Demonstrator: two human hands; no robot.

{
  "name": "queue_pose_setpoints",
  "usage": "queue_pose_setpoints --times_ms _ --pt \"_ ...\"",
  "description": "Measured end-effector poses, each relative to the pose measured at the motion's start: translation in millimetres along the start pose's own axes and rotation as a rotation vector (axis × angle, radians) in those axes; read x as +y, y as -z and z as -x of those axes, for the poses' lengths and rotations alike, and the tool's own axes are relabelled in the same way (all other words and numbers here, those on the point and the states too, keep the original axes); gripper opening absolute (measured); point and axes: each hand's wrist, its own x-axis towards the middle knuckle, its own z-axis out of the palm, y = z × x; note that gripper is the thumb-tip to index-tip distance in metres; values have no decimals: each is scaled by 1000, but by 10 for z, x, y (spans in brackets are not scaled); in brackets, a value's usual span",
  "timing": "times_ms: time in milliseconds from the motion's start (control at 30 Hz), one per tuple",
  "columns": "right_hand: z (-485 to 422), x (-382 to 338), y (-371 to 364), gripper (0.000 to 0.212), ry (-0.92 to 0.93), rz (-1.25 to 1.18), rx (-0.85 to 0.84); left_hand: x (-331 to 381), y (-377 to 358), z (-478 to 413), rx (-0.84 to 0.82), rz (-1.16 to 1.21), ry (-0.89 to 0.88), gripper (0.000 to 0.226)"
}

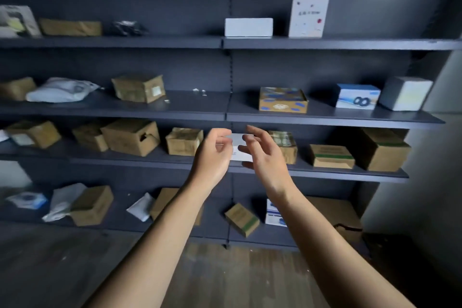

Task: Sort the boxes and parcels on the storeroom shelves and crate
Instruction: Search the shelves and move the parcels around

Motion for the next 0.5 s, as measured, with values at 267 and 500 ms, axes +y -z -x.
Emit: queue_pose_setpoints --times_ms 267,500 --pt "-441 -145 -1773 28 20 -58 -101 -236 1702 -494 149 -23 28 27" --pt "-1158 -7 -2853 27 45 -65 -128 -674 2608 -1313 218 -66 22 24"
